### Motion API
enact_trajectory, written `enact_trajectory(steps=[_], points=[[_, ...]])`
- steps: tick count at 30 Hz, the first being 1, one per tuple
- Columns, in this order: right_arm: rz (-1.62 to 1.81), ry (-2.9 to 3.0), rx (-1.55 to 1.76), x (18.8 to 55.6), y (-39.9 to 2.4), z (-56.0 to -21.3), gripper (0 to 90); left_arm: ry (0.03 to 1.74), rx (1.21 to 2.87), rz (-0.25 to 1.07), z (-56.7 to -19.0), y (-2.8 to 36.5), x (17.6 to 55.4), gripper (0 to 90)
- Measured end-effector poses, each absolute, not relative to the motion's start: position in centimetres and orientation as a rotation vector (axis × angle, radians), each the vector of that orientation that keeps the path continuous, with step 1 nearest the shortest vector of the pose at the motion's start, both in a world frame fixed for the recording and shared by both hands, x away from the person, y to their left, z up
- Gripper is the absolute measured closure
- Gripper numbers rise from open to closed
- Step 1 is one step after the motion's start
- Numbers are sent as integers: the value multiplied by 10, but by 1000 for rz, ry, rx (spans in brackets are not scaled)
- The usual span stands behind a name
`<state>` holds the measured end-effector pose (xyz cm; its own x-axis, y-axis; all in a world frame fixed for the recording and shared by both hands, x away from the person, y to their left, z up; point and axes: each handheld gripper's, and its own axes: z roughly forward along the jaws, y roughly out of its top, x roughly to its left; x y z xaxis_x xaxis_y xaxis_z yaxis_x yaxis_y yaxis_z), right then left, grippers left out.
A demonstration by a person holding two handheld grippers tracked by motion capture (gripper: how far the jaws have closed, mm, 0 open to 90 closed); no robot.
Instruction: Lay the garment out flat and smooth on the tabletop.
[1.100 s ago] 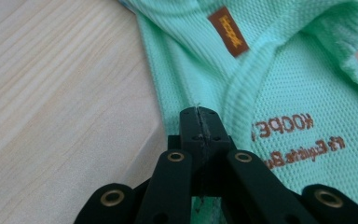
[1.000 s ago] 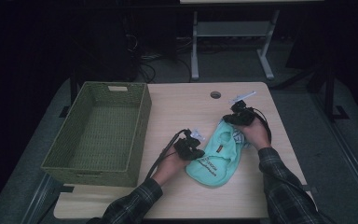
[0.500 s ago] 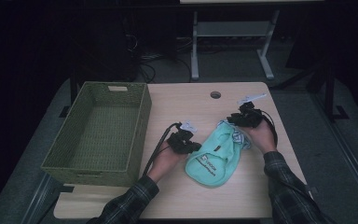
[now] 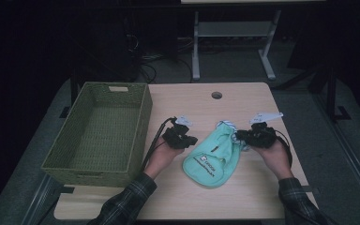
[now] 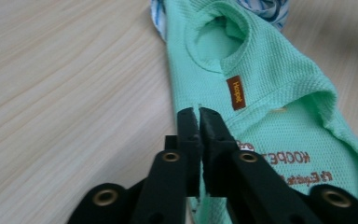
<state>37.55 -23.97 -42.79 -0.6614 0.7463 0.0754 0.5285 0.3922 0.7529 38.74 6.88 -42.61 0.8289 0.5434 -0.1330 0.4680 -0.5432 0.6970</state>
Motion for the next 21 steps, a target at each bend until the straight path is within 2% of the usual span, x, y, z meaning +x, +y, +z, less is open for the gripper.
enact_trajectory(steps=[4, 14, 21], points=[[1130, 2427, 1083, 356, -235, -431, 875, 704, 2265, 101, -431, 58, 391, 896], [1106, 2509, 1104, 323, -231, -449, 895, 697, 2298, 71, -450, 40, 406, 896], [1050, 2587, 1097, 315, -221, -464, 896, 711, 2328, 65, -462, 35, 406, 897]])
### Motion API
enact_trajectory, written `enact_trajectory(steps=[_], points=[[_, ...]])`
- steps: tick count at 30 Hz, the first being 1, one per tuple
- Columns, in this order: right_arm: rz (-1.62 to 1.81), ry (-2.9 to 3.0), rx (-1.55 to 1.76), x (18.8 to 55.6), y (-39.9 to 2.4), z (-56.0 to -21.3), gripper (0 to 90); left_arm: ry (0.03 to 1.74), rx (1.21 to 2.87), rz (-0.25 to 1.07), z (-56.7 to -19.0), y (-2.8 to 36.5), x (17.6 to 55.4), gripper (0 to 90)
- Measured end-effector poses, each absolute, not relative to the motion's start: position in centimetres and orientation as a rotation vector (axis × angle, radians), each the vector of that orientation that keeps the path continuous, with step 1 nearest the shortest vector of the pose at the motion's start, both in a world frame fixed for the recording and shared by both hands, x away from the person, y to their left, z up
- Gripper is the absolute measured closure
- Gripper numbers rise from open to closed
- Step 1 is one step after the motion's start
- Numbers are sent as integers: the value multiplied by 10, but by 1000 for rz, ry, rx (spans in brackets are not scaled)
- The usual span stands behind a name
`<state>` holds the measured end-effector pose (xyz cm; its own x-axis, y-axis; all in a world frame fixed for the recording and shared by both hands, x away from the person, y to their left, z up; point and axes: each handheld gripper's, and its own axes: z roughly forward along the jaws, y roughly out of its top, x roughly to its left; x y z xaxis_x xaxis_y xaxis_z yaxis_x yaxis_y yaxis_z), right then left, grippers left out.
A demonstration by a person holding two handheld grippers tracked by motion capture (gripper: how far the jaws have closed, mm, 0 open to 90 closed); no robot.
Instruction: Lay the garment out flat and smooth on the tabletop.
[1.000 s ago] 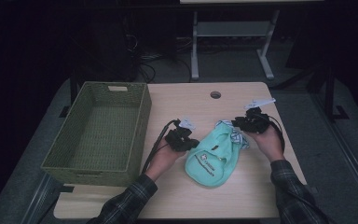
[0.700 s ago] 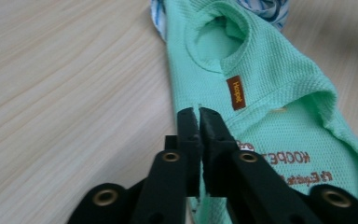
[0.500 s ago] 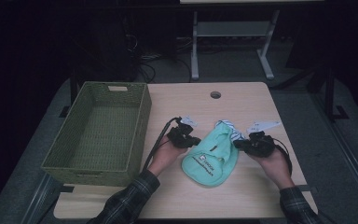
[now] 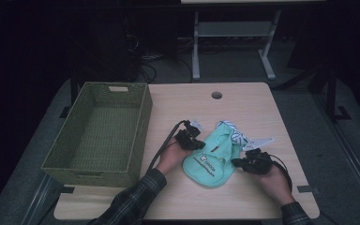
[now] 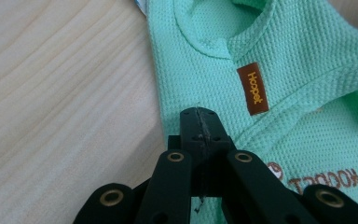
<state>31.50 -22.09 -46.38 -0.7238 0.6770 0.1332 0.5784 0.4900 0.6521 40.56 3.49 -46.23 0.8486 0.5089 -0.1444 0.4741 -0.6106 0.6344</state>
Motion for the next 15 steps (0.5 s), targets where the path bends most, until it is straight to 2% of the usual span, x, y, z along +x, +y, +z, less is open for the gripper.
enact_trajectory(steps=[5, 15], points=[[1046, 2596, 1092, 317, -220, -466, 897, 679, 2380, 83, -460, 39, 402, 897], [1021, 2570, 1107, 328, -223, -466, 897, 656, 2428, 68, -456, 51, 372, 897]])
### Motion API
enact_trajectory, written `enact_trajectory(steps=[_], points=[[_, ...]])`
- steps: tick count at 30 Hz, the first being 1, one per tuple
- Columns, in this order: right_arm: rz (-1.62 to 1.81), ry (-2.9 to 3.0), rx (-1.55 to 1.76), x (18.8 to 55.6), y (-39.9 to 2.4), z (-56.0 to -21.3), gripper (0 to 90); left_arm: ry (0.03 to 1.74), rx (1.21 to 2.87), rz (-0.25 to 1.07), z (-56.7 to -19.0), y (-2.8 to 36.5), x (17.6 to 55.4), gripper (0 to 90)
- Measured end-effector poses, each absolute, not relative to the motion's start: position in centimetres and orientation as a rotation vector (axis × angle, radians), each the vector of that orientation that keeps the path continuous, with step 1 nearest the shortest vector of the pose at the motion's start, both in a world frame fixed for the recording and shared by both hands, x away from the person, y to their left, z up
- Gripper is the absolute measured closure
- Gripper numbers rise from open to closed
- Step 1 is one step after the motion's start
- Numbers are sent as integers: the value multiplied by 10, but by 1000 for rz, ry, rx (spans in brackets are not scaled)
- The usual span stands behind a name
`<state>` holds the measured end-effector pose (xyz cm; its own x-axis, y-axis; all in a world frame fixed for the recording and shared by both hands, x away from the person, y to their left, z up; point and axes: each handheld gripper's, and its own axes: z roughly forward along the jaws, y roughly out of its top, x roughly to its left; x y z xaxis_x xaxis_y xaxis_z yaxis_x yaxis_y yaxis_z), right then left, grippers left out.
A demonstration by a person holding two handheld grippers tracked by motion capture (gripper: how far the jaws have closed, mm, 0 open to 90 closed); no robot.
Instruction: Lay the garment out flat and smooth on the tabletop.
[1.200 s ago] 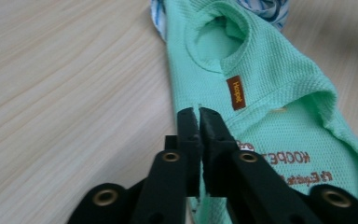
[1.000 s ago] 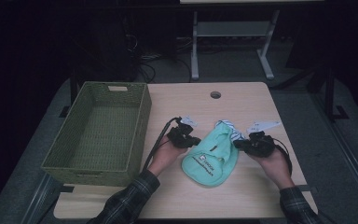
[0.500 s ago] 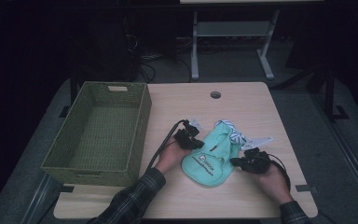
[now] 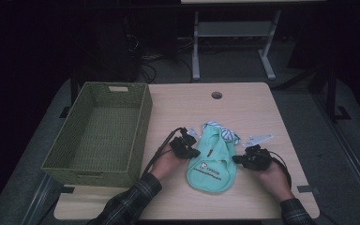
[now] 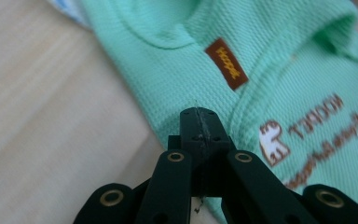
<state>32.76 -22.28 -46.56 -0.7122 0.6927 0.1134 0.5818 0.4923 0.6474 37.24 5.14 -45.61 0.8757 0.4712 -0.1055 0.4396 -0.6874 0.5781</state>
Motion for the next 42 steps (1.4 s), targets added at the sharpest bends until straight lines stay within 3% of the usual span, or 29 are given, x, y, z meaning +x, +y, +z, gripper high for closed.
enact_trajectory(steps=[9, 19, 29, 33, 37, 42], points=[[1013, 2564, 1090, 341, -221, -466, 895, 588, 2459, 26, -455, 58, 342, 897], [1079, 2490, 1112, 378, -218, -449, 832, 603, 2439, 17, -456, 56, 343, 897], [1105, 2490, 1157, 409, -196, -456, 772, 590, 2444, 15, -456, 55, 344, 898], [1051, 2519, 1162, 412, -192, -465, 773, 586, 2447, 21, -456, 55, 344, 898], [1067, 2513, 1155, 408, -192, -469, 863, 585, 2447, 24, -456, 55, 344, 898], [1066, 2500, 1131, 407, -192, -464, 888, 588, 2448, 31, -456, 54, 343, 898]])
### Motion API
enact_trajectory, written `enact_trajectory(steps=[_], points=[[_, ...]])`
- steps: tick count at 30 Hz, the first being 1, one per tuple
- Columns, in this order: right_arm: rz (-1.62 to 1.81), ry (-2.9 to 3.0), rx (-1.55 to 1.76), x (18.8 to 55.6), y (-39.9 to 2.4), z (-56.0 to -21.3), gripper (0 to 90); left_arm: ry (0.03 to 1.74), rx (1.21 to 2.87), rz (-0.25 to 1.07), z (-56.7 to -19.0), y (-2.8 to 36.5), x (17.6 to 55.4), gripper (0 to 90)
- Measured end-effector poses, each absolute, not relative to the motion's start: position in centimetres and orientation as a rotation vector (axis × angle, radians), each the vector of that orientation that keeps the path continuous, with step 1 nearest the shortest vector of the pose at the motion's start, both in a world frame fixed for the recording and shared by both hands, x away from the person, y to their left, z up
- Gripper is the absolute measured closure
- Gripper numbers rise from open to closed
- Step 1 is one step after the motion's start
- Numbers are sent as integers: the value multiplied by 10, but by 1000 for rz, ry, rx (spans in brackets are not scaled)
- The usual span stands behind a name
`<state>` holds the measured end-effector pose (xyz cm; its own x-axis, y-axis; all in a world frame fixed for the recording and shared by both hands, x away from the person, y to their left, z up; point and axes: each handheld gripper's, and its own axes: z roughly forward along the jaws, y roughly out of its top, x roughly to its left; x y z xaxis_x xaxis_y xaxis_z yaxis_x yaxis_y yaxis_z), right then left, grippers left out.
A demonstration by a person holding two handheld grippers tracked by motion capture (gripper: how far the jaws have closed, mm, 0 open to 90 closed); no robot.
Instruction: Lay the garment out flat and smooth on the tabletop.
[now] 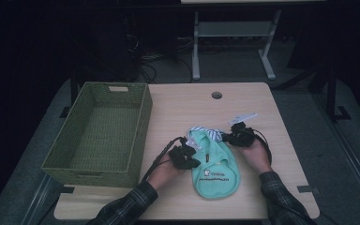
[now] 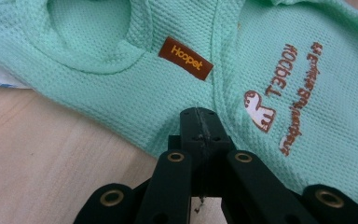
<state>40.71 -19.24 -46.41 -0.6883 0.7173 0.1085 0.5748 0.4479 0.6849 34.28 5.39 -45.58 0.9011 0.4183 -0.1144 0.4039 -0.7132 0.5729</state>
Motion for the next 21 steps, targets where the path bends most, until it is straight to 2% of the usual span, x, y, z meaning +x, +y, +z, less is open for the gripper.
enact_trajectory(steps=[9, 18, 21], points=[[1028, 2454, 1124, 419, -202, -452, 891, 582, 2458, 40, -455, 54, 342, 898], [984, 2439, 1172, 432, -210, -466, 890, 587, 2470, 19, -453, 57, 340, 898], [991, 2432, 1174, 431, -211, -467, 890, 604, 2422, 10, -448, 59, 341, 897]])
